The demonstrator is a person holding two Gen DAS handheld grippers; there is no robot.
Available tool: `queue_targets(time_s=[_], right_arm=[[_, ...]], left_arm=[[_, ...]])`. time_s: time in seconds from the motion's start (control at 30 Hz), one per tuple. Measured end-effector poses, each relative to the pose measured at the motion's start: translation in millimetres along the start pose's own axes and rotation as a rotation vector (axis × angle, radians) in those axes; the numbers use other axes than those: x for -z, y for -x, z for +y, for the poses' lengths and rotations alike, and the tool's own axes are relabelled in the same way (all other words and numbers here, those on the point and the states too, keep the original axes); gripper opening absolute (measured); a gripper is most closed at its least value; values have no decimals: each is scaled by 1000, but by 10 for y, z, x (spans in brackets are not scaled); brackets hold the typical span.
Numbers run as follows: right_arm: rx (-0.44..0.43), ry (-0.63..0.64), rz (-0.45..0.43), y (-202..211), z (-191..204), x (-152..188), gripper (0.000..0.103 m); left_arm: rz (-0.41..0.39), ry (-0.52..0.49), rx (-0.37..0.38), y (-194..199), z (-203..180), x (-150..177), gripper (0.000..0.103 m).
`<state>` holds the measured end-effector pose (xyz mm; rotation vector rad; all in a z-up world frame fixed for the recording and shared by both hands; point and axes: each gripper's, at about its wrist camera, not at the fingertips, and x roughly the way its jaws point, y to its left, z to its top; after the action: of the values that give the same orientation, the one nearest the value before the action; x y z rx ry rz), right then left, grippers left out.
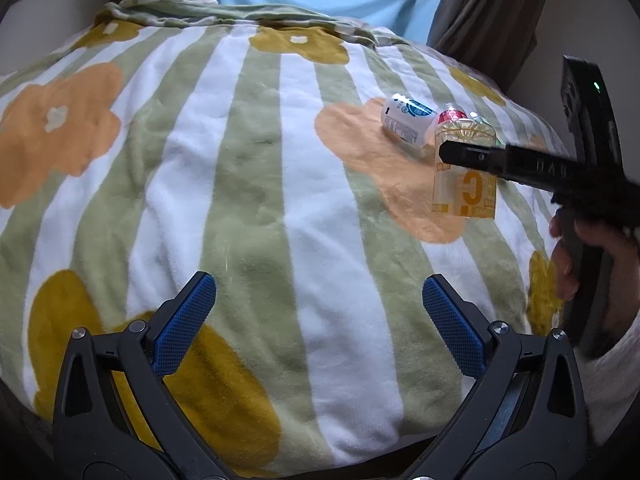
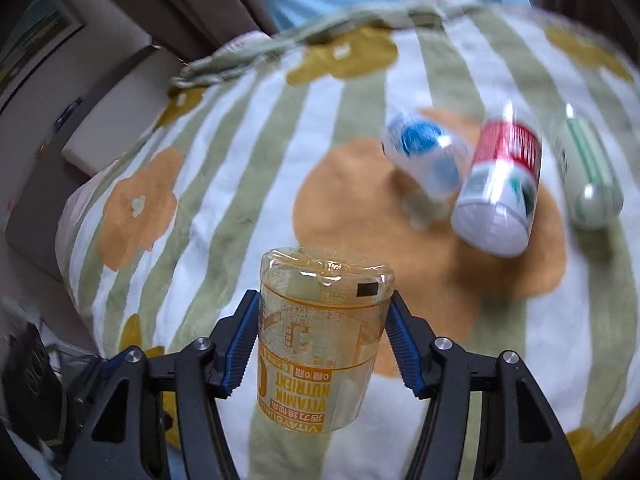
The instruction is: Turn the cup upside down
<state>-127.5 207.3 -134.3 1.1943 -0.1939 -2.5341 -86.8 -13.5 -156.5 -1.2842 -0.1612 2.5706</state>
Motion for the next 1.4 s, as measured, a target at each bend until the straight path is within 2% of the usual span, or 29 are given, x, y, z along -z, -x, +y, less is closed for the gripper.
queue_targets(time_s=[0.07, 0.13, 0.3, 0.47, 0.9, 0.93, 1.0, 1.03, 1.07, 1.17, 1.4], right_arm=[[79, 111, -101, -33, 130, 211, 57], [148, 161, -146, -160, 113, 356, 57], [200, 220, -214, -307, 165, 496, 57], [196, 248, -213, -253, 172, 650, 57], [162, 228, -191, -162, 84, 746, 57], [165, 226, -189, -164, 91, 744, 59], [171, 232, -188, -166, 106, 735, 75], [171, 230, -200, -149, 113, 741, 92], [170, 226, -213, -129, 120, 745, 102], [187, 227, -213, -101, 140, 734, 103], [170, 183, -209, 8, 95, 724, 103]], left_arm=[[3, 1, -2, -11, 8, 3, 103], [2, -6, -11, -3, 9, 19, 103], [9, -7, -35, 5, 61, 49, 103], [23, 5, -30, -45, 104, 48, 103], [24, -29, -39, -78, -5, 51, 103], [21, -31, -39, -74, -9, 48, 103], [17, -34, -41, -66, -19, 46, 103], [14, -36, -42, -62, -24, 45, 103], [11, -37, -44, -57, -29, 43, 103], [0, -41, -45, -37, -45, 33, 103], [-12, -53, -50, 27, -112, 16, 103]])
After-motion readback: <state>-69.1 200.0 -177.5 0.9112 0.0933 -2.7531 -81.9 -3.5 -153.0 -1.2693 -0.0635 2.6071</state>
